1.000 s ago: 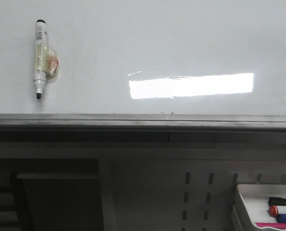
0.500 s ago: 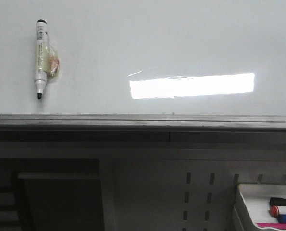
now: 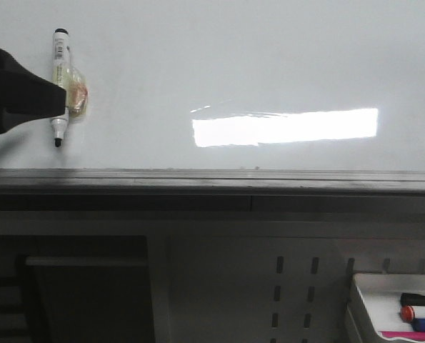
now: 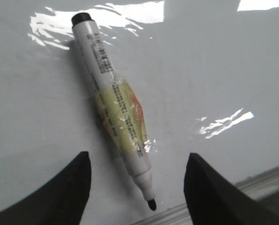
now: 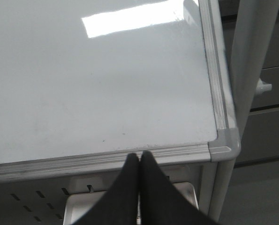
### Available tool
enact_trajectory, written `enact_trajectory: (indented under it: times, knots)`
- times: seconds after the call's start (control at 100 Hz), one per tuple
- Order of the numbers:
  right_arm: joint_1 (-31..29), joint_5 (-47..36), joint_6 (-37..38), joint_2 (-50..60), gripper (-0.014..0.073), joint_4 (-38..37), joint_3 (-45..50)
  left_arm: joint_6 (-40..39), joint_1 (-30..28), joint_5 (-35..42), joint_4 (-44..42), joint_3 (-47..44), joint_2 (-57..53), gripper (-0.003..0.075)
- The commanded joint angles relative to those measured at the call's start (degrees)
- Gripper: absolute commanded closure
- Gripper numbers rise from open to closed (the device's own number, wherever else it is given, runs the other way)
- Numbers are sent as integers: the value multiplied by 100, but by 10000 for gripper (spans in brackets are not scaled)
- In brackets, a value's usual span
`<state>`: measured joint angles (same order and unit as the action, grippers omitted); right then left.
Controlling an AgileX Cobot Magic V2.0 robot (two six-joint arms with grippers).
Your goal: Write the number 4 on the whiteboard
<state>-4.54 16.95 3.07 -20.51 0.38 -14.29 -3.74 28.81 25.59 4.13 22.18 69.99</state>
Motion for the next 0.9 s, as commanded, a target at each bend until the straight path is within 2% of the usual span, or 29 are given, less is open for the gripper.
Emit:
enact_trajectory:
  times: [0.0, 0.11, 0.16, 0.23, 0.28, 0.32, 0.42, 0.54, 0.71, 0.8, 0.89]
  knots:
    - [-20, -433, -31, -77, 658, 0, -201, -55, 39, 579, 196, 267, 197, 317]
    - [-20, -486, -31, -77, 658, 83, -201, -55, 39, 690, 252, 341, 573, 325]
    - [-20, -486, -31, -77, 658, 138, -201, -55, 39, 787, 436, 341, 696, 364]
    - [-20, -486, -31, -77, 658, 179, -201, -55, 39, 809, 743, 341, 808, 504]
    - [-20, -431, -31, -77, 658, 223, -227, -55, 39, 809, 755, 341, 820, 658]
    - [1, -322, -31, -77, 658, 233, -257, -55, 39, 809, 722, 341, 820, 742]
    - [251, -66, -98, -90, 658, 246, -413, -55, 39, 814, 512, 341, 758, 741]
    - [957, 341, -448, -259, 658, 356, -691, -55, 39, 765, -382, 218, 451, 741]
    - [2505, 459, -1161, -834, 658, 668, -1140, -55, 39, 786, -2655, -148, -422, 740]
    - [3461, 405, -1177, -1267, 658, 668, -1425, -55, 39, 968, -4086, -394, -909, 740]
    - [4360, 331, -1177, -1715, 644, 656, -1720, -55, 39, 1308, -4999, -584, -1270, 741]
